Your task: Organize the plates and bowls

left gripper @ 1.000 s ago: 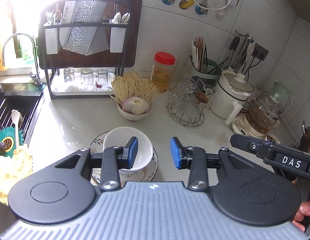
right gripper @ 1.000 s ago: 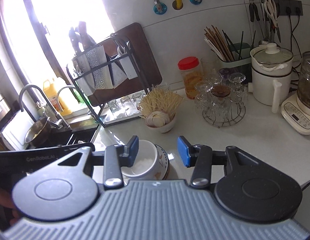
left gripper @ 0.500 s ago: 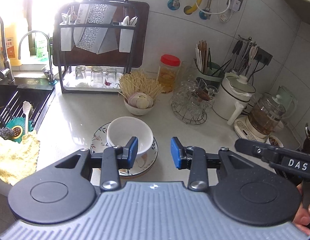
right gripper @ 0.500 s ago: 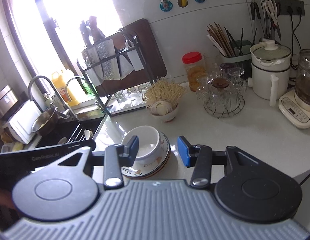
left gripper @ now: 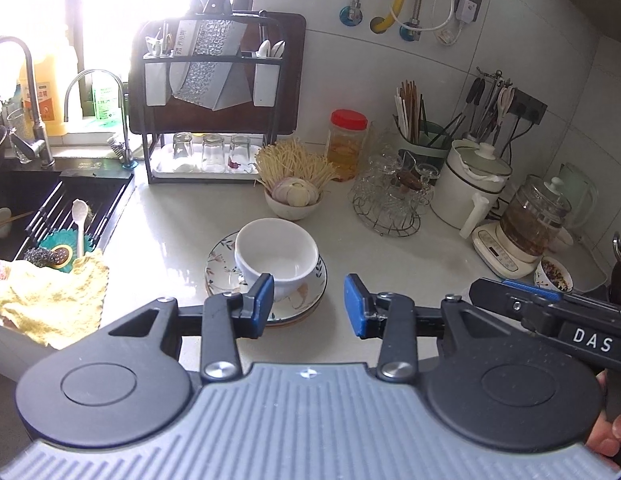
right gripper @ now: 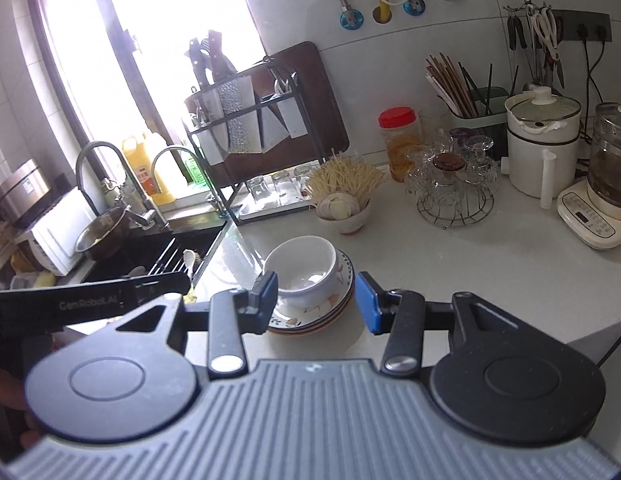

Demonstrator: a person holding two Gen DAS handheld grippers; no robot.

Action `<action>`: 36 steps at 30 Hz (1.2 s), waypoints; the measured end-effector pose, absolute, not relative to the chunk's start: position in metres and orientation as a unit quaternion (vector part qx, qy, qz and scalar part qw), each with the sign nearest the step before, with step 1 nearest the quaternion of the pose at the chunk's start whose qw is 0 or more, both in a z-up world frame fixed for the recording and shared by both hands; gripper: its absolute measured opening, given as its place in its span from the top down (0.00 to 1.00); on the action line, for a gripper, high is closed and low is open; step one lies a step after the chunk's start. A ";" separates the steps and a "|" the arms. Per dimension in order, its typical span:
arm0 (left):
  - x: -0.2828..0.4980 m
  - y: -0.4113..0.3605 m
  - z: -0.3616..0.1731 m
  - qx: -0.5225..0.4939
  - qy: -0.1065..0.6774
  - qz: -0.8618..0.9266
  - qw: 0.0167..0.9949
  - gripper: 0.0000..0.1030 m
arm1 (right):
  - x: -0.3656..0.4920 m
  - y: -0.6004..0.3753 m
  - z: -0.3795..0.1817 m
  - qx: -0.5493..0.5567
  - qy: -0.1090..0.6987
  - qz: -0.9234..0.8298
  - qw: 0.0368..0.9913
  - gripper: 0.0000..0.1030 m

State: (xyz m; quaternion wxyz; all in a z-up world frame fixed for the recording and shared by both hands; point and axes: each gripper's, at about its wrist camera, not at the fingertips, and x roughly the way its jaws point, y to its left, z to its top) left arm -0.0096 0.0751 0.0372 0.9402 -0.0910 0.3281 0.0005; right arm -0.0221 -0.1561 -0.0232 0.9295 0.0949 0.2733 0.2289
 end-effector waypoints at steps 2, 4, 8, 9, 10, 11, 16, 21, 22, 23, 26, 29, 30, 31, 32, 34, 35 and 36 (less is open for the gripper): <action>-0.017 0.074 0.037 -0.093 0.328 0.002 0.940 0.57 | -0.028 -0.156 -0.023 0.092 0.274 0.232 0.929 0.54; -0.023 0.073 0.036 -0.094 0.329 0.004 0.940 0.57 | -0.033 -0.156 -0.024 0.087 0.274 0.231 0.929 0.54; -0.034 0.072 0.035 -0.096 0.329 0.008 0.939 0.57 | -0.040 -0.155 -0.027 0.081 0.277 0.235 0.928 0.54; -0.037 0.072 0.035 -0.096 0.329 0.009 0.939 0.57 | -0.042 -0.154 -0.027 0.078 0.276 0.235 0.929 0.54; -0.039 0.072 0.035 -0.097 0.329 0.011 0.939 0.57 | -0.044 -0.154 -0.028 0.076 0.274 0.236 0.929 0.55; -0.042 0.072 0.035 -0.098 0.329 0.012 0.939 0.57 | -0.046 -0.153 -0.027 0.075 0.274 0.238 0.929 0.55; -0.057 0.075 0.036 -0.099 0.334 0.020 0.937 0.57 | -0.054 -0.150 -0.027 0.069 0.271 0.246 0.928 0.54; -0.073 0.079 0.034 -0.106 0.336 0.034 0.935 0.56 | -0.061 -0.148 -0.029 0.060 0.274 0.253 0.926 0.55; -0.076 0.080 0.034 -0.107 0.337 0.036 0.935 0.56 | -0.062 -0.148 -0.029 0.058 0.277 0.256 0.925 0.55; -0.078 0.080 0.033 -0.108 0.337 0.037 0.935 0.54 | -0.063 -0.148 -0.030 0.055 0.278 0.257 0.924 0.55; -0.085 0.083 0.033 -0.111 0.335 0.039 0.935 0.47 | -0.068 -0.148 -0.031 0.048 0.272 0.253 0.927 0.47; -0.090 0.088 0.035 -0.111 0.334 0.046 0.935 0.37 | -0.071 -0.150 -0.030 0.053 0.268 0.255 0.927 0.46; -0.093 0.091 0.035 -0.113 0.332 0.050 0.935 0.36 | -0.072 -0.151 -0.030 0.052 0.268 0.252 0.928 0.46; -0.094 0.093 0.036 -0.115 0.330 0.053 0.935 0.33 | -0.073 -0.151 -0.030 0.051 0.267 0.248 0.930 0.46; -0.096 0.094 0.036 -0.114 0.330 0.055 0.935 0.29 | -0.074 -0.151 -0.029 0.049 0.265 0.245 0.931 0.45; -0.099 0.095 0.037 -0.109 0.331 0.061 0.935 0.22 | -0.077 -0.153 -0.028 0.047 0.260 0.242 0.934 0.45; -0.101 0.095 0.038 -0.105 0.331 0.062 0.936 0.18 | -0.078 -0.154 -0.028 0.048 0.258 0.243 0.934 0.45; -0.102 0.094 0.037 -0.102 0.333 0.062 0.935 0.17 | -0.079 -0.154 -0.027 0.048 0.256 0.244 0.934 0.45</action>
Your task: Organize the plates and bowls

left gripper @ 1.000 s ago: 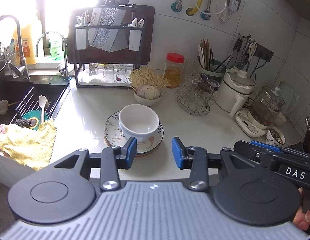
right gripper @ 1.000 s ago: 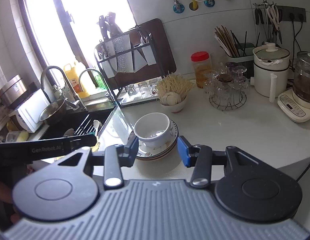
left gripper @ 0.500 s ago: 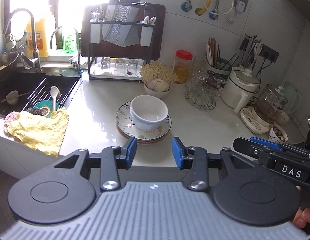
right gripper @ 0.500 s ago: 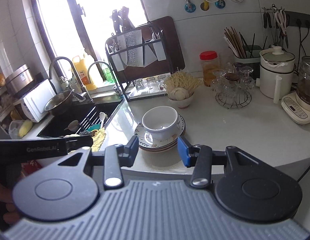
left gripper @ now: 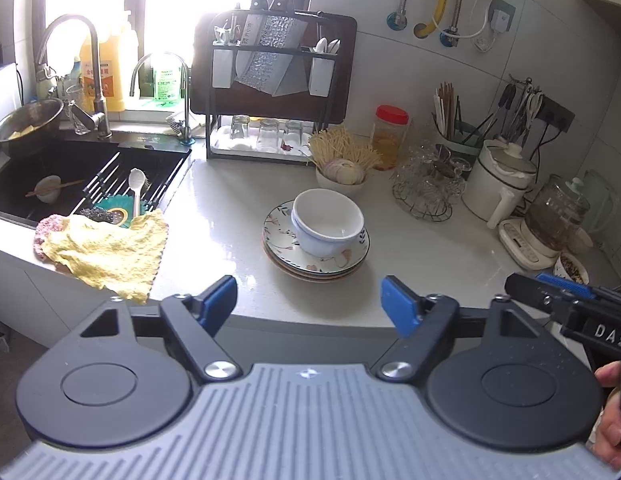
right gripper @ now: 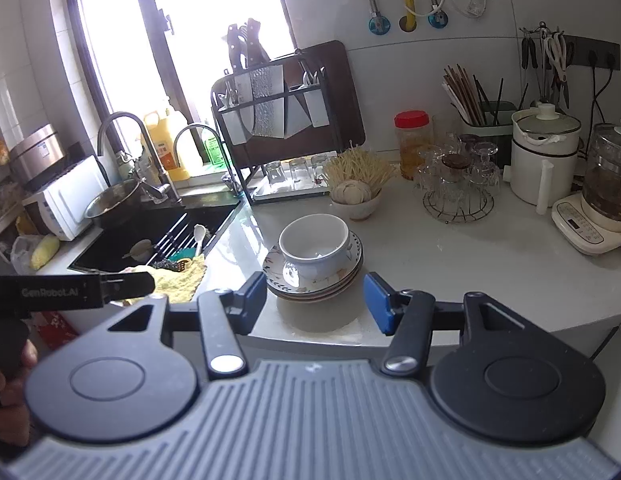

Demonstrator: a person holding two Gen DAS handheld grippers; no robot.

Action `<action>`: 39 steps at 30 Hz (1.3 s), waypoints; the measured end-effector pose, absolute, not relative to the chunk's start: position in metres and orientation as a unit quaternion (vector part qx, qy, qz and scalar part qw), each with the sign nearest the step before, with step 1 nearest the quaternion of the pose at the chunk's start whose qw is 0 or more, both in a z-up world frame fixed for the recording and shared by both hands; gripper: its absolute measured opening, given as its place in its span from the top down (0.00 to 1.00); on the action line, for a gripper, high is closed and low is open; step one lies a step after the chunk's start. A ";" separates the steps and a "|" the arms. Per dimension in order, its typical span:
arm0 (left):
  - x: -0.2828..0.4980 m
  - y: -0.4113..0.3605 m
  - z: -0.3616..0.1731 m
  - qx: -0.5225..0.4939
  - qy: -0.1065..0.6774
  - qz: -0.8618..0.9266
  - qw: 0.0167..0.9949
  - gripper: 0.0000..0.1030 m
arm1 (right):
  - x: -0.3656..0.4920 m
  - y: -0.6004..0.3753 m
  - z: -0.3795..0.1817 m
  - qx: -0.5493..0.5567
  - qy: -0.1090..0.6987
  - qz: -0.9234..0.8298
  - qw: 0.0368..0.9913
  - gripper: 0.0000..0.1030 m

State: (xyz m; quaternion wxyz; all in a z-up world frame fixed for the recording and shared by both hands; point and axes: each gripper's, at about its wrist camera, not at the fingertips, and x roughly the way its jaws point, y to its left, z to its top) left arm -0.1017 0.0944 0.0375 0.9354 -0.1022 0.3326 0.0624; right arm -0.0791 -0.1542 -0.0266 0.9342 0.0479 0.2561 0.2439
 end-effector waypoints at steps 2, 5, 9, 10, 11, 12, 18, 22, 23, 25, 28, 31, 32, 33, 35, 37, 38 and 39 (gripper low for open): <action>-0.104 0.092 0.038 -0.101 0.336 0.061 0.935 0.13 | -0.083 -0.155 -0.026 0.046 0.250 0.242 0.936 0.35; -0.107 0.088 0.040 -0.097 0.335 0.062 0.935 0.08 | -0.086 -0.156 -0.025 0.046 0.246 0.243 0.937 0.33; -0.108 0.084 0.041 -0.095 0.334 0.058 0.936 0.07 | -0.089 -0.158 -0.024 0.053 0.240 0.238 0.940 0.18; -0.108 0.084 0.042 -0.098 0.334 0.056 0.936 0.06 | -0.088 -0.159 -0.023 0.056 0.237 0.236 0.941 0.04; -0.109 0.084 0.043 -0.099 0.333 0.056 0.936 0.06 | -0.089 -0.160 -0.024 0.060 0.233 0.236 0.942 0.00; -0.108 0.085 0.043 -0.099 0.334 0.057 0.935 0.06 | -0.090 -0.160 -0.023 0.063 0.232 0.233 0.942 0.00; -0.108 0.081 0.048 -0.084 0.333 0.058 0.937 0.04 | -0.089 -0.157 -0.025 0.063 0.236 0.230 0.942 0.00; -0.111 0.079 0.048 -0.086 0.329 0.059 0.938 0.04 | -0.092 -0.156 -0.027 0.058 0.240 0.234 0.940 0.00; -0.111 0.078 0.048 -0.085 0.330 0.057 0.938 0.04 | -0.092 -0.156 -0.028 0.056 0.242 0.234 0.940 0.00; -0.112 0.077 0.046 -0.085 0.333 0.058 0.937 0.04 | -0.092 -0.156 -0.030 0.056 0.248 0.232 0.939 0.00; -0.113 0.078 0.044 -0.085 0.338 0.057 0.936 0.04 | -0.092 -0.159 -0.032 0.066 0.251 0.232 0.937 0.00; -0.115 0.079 0.042 -0.082 0.339 0.064 0.935 0.04 | -0.093 -0.159 -0.032 0.068 0.249 0.230 0.938 0.00; -0.116 0.079 0.041 -0.082 0.339 0.065 0.935 0.04 | -0.094 -0.159 -0.032 0.068 0.250 0.230 0.938 0.00; -0.116 0.080 0.041 -0.082 0.340 0.066 0.935 0.04 | -0.094 -0.159 -0.032 0.068 0.250 0.230 0.938 0.00; -0.116 0.079 0.040 -0.083 0.340 0.065 0.934 0.04 | -0.095 -0.159 -0.033 0.067 0.250 0.228 0.938 0.00; -0.117 0.079 0.040 -0.084 0.341 0.062 0.934 0.04 | -0.095 -0.159 -0.033 0.068 0.252 0.229 0.938 0.00; -0.116 0.079 0.040 -0.085 0.341 0.062 0.934 0.04 | -0.095 -0.159 -0.034 0.070 0.254 0.230 0.937 0.00; -0.116 0.079 0.040 -0.084 0.340 0.062 0.934 0.04 | -0.095 -0.159 -0.034 0.071 0.256 0.231 0.936 0.00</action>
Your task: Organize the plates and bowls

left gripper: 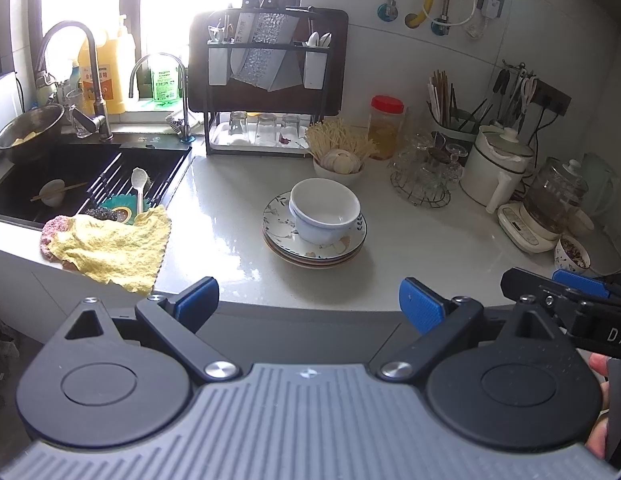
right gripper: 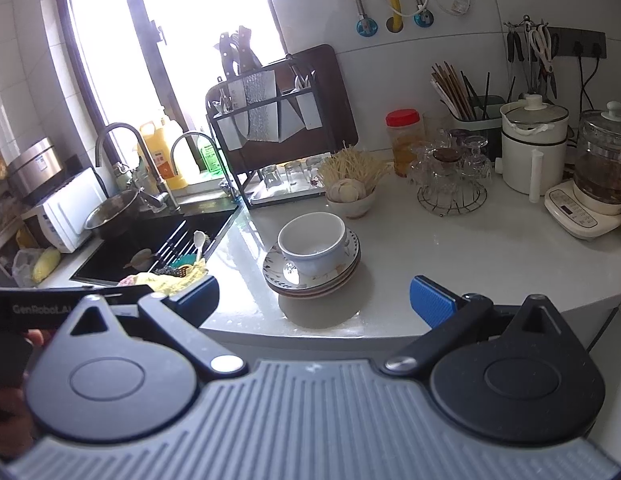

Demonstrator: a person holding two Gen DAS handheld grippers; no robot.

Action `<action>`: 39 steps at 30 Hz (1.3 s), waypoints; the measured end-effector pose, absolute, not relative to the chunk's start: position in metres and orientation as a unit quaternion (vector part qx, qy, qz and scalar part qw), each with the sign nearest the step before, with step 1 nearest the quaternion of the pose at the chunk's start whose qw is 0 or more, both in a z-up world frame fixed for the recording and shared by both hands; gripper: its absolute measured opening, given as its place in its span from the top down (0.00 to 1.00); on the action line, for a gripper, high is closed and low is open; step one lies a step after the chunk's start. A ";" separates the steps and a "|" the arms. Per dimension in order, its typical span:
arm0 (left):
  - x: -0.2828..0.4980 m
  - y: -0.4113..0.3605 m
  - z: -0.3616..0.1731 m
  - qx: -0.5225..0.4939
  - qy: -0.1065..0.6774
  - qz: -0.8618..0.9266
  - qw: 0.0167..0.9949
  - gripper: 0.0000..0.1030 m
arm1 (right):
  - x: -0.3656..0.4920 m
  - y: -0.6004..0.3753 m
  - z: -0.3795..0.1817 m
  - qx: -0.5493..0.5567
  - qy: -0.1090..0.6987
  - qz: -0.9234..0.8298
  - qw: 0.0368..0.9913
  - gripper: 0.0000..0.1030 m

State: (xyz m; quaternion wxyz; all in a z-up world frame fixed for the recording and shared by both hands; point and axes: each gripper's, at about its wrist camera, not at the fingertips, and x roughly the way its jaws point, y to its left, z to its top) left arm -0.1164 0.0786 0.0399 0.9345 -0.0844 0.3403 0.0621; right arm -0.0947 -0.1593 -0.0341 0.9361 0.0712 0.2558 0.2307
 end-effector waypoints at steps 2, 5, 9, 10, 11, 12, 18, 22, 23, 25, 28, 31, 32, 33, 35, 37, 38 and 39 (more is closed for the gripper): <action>-0.116 0.079 0.040 -0.084 0.339 0.062 0.935 0.04 | -0.094 -0.159 -0.034 0.070 0.256 0.226 0.937 0.00; -0.116 0.077 0.039 -0.080 0.338 0.061 0.936 0.04 | -0.095 -0.159 -0.033 0.071 0.255 0.225 0.938 0.00; -0.115 0.076 0.039 -0.080 0.340 0.060 0.935 0.04 | -0.095 -0.158 -0.032 0.070 0.252 0.221 0.940 0.00; -0.114 0.076 0.039 -0.080 0.340 0.059 0.935 0.04 | -0.096 -0.158 -0.031 0.069 0.251 0.220 0.940 0.00; -0.113 0.076 0.039 -0.079 0.341 0.058 0.935 0.04 | -0.096 -0.158 -0.031 0.068 0.251 0.220 0.940 0.00; -0.114 0.076 0.040 -0.077 0.341 0.057 0.935 0.04 | -0.096 -0.158 -0.030 0.068 0.250 0.220 0.940 0.00; -0.116 0.075 0.043 -0.077 0.334 0.056 0.938 0.04 | -0.098 -0.156 -0.028 0.068 0.247 0.221 0.941 0.00; -0.118 0.076 0.044 -0.076 0.335 0.056 0.937 0.04 | -0.100 -0.156 -0.028 0.066 0.242 0.215 0.944 0.00; -0.120 0.076 0.044 -0.076 0.334 0.057 0.938 0.04 | -0.100 -0.156 -0.027 0.066 0.242 0.216 0.944 0.00; -0.122 0.076 0.044 -0.076 0.332 0.058 0.938 0.04 | -0.102 -0.156 -0.026 0.065 0.239 0.217 0.944 0.00; -0.125 0.076 0.044 -0.080 0.332 0.061 0.938 0.04 | -0.104 -0.157 -0.025 0.065 0.237 0.217 0.945 0.00; -0.128 0.074 0.043 -0.079 0.332 0.060 0.938 0.04 | -0.107 -0.158 -0.024 0.064 0.235 0.215 0.946 0.00; -0.130 0.074 0.043 -0.079 0.332 0.061 0.938 0.04 | -0.108 -0.159 -0.024 0.062 0.236 0.214 0.946 0.00; -0.131 0.073 0.043 -0.078 0.333 0.061 0.938 0.04 | -0.109 -0.159 -0.023 0.062 0.238 0.214 0.945 0.00; -0.135 0.071 0.043 -0.077 0.332 0.061 0.938 0.04 | -0.114 -0.160 -0.023 0.063 0.236 0.215 0.946 0.00; -0.138 0.070 0.042 -0.078 0.330 0.063 0.938 0.04 | -0.117 -0.160 -0.023 0.059 0.235 0.216 0.946 0.00; -0.139 0.069 0.042 -0.080 0.332 0.062 0.938 0.04 | -0.118 -0.160 -0.023 0.058 0.235 0.217 0.946 0.00; -0.140 0.069 0.041 -0.081 0.333 0.061 0.937 0.04 | -0.118 -0.161 -0.023 0.058 0.236 0.216 0.946 0.00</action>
